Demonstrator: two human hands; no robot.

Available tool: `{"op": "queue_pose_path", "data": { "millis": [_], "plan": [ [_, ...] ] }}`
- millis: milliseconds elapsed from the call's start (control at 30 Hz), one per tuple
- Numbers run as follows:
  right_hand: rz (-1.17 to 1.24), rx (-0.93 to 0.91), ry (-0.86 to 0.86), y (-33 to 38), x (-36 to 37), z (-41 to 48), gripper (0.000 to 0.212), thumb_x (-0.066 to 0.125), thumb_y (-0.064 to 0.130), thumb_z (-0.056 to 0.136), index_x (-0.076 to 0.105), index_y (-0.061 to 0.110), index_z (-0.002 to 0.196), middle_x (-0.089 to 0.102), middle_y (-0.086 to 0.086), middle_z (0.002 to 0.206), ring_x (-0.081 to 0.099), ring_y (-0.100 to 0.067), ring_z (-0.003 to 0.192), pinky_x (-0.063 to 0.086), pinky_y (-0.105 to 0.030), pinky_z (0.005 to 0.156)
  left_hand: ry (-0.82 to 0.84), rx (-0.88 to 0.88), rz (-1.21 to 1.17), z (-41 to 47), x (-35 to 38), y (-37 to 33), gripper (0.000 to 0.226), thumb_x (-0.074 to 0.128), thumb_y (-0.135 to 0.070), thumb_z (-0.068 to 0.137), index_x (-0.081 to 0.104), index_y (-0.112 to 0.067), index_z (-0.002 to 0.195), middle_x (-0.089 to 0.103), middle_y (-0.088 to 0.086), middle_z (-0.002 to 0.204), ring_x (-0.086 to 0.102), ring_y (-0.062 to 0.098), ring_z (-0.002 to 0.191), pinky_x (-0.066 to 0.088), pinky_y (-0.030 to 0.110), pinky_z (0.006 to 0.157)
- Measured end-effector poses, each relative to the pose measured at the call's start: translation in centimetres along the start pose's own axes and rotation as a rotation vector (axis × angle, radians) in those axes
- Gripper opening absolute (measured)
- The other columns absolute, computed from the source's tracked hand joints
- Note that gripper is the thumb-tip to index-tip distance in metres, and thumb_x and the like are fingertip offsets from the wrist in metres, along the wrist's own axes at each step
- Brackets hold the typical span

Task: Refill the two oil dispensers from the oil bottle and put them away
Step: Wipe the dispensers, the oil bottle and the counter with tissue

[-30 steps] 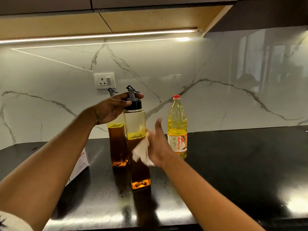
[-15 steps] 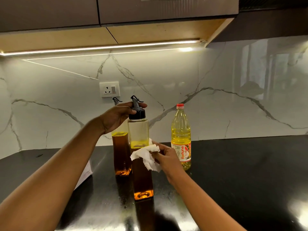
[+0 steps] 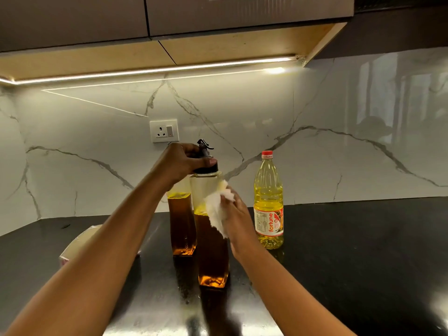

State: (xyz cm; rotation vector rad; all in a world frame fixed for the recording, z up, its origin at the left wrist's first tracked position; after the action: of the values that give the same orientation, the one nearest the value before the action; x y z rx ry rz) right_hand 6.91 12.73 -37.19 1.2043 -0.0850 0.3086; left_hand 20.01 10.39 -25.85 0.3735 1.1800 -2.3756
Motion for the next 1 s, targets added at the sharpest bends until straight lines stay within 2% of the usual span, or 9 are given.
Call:
{"op": "queue_pose_path", "data": {
  "millis": [100, 200, 333, 400, 467, 633, 767, 867, 1000],
  "plan": [
    [-0.082, -0.142, 0.000, 2.2, 2.6, 1.7, 0.052, 0.036, 0.031, 0.101, 0.015, 0.036, 0.149, 0.027, 0.011, 0.148, 0.033, -0.011, 0.132, 0.043, -0.024, 0.092, 0.037, -0.006, -0.096, 0.3, 0.0, 0.0, 0.024, 0.080, -0.014, 0.073, 0.070, -0.010, 0.095, 0.070, -0.002, 0.084, 0.068, -0.002, 0.066, 0.054, 0.012, 0.062],
    [-0.173, -0.182, -0.009, 0.0, 3.5, 0.7, 0.060, 0.032, 0.042, 0.100, -0.004, 0.042, 0.147, 0.001, 0.015, 0.156, 0.015, -0.014, 0.142, 0.024, -0.044, 0.114, 0.044, 0.014, -0.130, 0.5, -0.1, 0.5, 0.020, 0.079, -0.014, 0.073, 0.068, -0.017, 0.089, 0.070, -0.002, 0.086, 0.068, -0.002, 0.067, 0.054, 0.012, 0.062],
    [-0.253, 0.149, -0.051, -8.6, 1.3, -4.0, 0.064, 0.022, 0.063, 0.093, 0.000, 0.039, 0.147, 0.003, 0.009, 0.157, 0.012, -0.018, 0.143, 0.015, -0.039, 0.118, 0.158, -0.005, -0.190, 1.1, -0.5, 1.0, 0.024, 0.076, -0.014, 0.072, 0.066, -0.018, 0.093, 0.070, 0.003, 0.095, 0.069, 0.008, 0.082, 0.057, 0.016, 0.068],
    [-0.192, 0.445, -0.036, -10.2, 0.7, -4.2, 0.115, 0.027, 0.098, 0.053, 0.016, 0.035, 0.149, 0.020, 0.003, 0.155, 0.024, -0.026, 0.139, 0.021, -0.052, 0.113, 0.242, -0.030, -0.218, 1.5, -0.7, 1.3, 0.034, 0.077, -0.019, 0.066, 0.065, -0.018, 0.098, 0.071, 0.002, 0.098, 0.068, 0.014, 0.092, 0.058, 0.019, 0.070],
    [-0.097, 0.356, -0.075, -9.2, 0.4, -1.3, 0.145, 0.022, 0.106, 0.021, 0.030, 0.030, 0.145, 0.033, 0.005, 0.148, 0.033, -0.024, 0.133, 0.024, -0.053, 0.109, 0.295, -0.036, -0.262, 1.8, -0.8, 1.6, 0.051, 0.082, -0.031, 0.053, 0.065, -0.018, 0.099, 0.074, -0.002, 0.093, 0.070, 0.012, 0.091, 0.057, 0.018, 0.068],
    [0.002, -0.014, -0.062, 1.6, 3.5, 2.4, 0.079, 0.023, 0.079, 0.079, 0.015, 0.040, 0.147, 0.021, 0.002, 0.156, 0.025, -0.026, 0.141, 0.024, -0.054, 0.112, 0.394, -0.017, -0.337, 2.3, -1.7, 2.9, 0.080, 0.093, -0.049, 0.040, 0.065, -0.019, 0.108, 0.073, -0.001, 0.109, 0.068, 0.012, 0.101, 0.056, 0.021, 0.077],
    [-0.077, 0.296, 0.025, -3.7, -0.2, 0.6, 0.081, 0.023, 0.075, 0.079, 0.039, 0.025, 0.141, 0.052, -0.011, 0.133, 0.045, -0.032, 0.126, 0.034, -0.049, 0.106, 0.504, -0.027, -0.444, 2.7, -1.9, 3.6, 0.081, 0.094, -0.042, 0.045, 0.063, -0.012, 0.114, 0.068, 0.006, 0.121, 0.063, 0.020, 0.114, 0.054, 0.024, 0.087],
    [-0.107, 0.559, 0.006, -8.6, -2.7, -2.1, 0.080, 0.027, 0.075, 0.077, 0.056, 0.011, 0.114, 0.062, -0.010, 0.092, 0.060, -0.030, 0.090, 0.048, -0.039, 0.078, 0.571, -0.018, -0.537, 2.9, -1.6, 4.1, 0.066, 0.092, -0.035, 0.055, 0.068, -0.014, 0.114, 0.063, 0.010, 0.127, 0.059, 0.023, 0.120, 0.053, 0.024, 0.090],
    [0.101, 0.435, 0.093, -5.1, -1.3, 0.7, 0.065, 0.020, 0.067, 0.090, 0.058, 0.019, 0.113, 0.066, -0.011, 0.095, 0.062, -0.022, 0.083, 0.049, -0.032, 0.070, 0.608, -0.032, -0.645, 2.8, -1.5, 4.7, 0.059, 0.090, -0.031, 0.060, 0.070, -0.016, 0.113, 0.059, 0.012, 0.133, 0.056, 0.024, 0.123, 0.051, 0.026, 0.095]
  ]
}}
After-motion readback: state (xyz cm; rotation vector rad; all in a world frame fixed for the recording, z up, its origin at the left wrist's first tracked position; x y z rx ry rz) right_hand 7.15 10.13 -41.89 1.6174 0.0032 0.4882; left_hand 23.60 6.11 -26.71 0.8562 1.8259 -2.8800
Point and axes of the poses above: each hand's wrist, its own z-axis towards the middle knuckle, its own x-axis out of the palm, y = z × x, the point moved 2 cm from there along z, towards the middle knuckle
